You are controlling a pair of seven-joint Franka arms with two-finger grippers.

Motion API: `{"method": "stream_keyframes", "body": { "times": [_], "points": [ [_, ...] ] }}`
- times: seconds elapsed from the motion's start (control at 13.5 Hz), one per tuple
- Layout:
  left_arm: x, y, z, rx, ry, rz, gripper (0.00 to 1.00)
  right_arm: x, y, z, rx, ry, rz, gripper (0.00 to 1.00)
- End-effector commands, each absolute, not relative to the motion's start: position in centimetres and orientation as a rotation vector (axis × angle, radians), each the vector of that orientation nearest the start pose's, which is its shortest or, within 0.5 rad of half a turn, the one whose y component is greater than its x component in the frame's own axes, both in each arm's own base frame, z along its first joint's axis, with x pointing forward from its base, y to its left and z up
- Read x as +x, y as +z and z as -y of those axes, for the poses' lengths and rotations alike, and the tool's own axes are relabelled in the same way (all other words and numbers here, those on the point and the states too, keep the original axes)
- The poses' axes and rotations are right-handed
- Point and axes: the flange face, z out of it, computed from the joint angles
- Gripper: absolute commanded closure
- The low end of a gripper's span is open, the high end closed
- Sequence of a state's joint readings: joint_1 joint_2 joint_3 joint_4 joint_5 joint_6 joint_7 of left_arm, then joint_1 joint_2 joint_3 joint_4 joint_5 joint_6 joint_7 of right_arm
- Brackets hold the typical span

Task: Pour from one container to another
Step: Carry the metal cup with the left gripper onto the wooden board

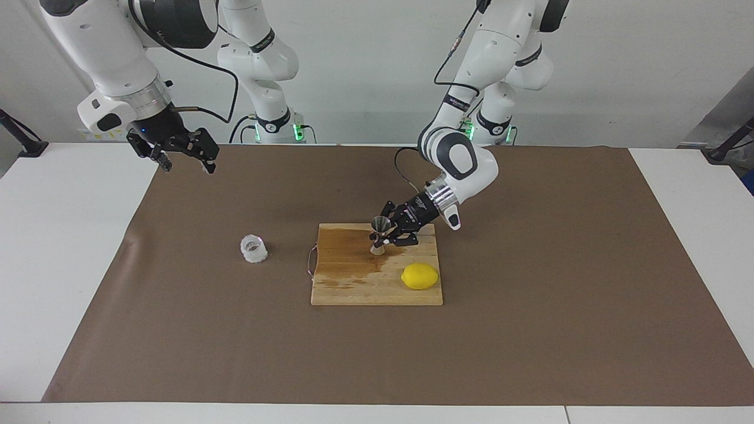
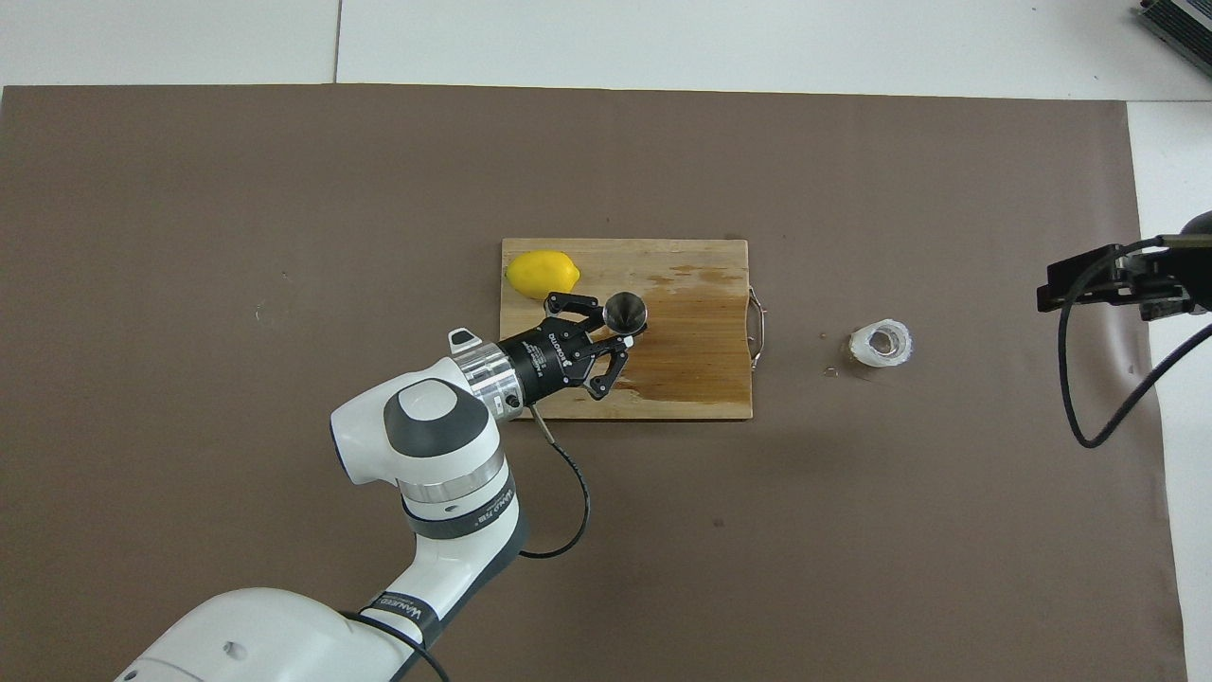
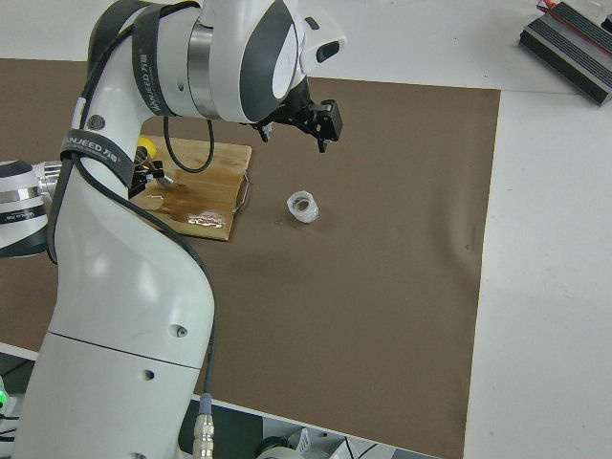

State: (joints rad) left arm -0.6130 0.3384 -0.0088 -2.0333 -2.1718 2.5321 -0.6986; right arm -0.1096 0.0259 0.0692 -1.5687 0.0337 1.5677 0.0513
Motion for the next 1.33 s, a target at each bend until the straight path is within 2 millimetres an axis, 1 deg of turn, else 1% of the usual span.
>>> {"method": "stream_keyframes", "body": {
  "times": [0.0,0.15,0.37,0.44,0.59,0.67,0.74,0.96,1.04,1.11,1.26],
  "points": [
    [49.5,27.7,35.2,1.071,-0.73,-1.74,1.0,55.7,61.4,1.9,-3.091,0.055,-0.164,0.0],
    [49.4,27.1,35.4,1.072,-0.726,-1.757,1.0,55.7,61.4,1.9,-3.091,0.055,-0.168,0.0],
    [49.4,26.9,35.5,1.07,-0.726,-1.759,1.0,55.7,61.4,1.9,-3.091,0.055,-0.168,0.0],
    [49.4,26.4,35.5,1.075,-0.728,-1.763,1.0,55.7,61.4,1.9,-3.091,0.055,-0.168,0.0],
    [49.5,26.4,35.4,1.073,-0.73,-1.758,1.0,55.7,61.4,1.9,-3.091,0.055,-0.168,0.0],
    [49.9,26.5,35.1,1.066,-0.734,-1.752,0.62,55.7,61.4,1.9,-3.091,0.055,-0.168,0.0],
    [49.9,26.6,35.1,1.069,-0.739,-1.74,0.01,55.7,61.4,1.9,-3.091,0.055,-0.166,0.0],
    [50.5,26.8,34.5,1.09,-0.73,-1.699,0.0,55.7,61.4,1.9,-3.091,0.055,-0.168,0.0],
    [50.8,27.1,34.2,1.095,-0.725,-1.678,0.0,55.7,61.4,1.9,-3.091,0.055,-0.168,0.0],
    [51.2,27.6,33.5,1.096,-0.709,-1.671,0.0,55.7,61.4,1.9,-3.091,0.055,-0.166,0.0],
    [51.4,29.1,32.8,1.088,-0.685,-1.665,0.0,55.7,61.4,1.9,-3.091,0.055,-0.168,0.0]
  ]
}}
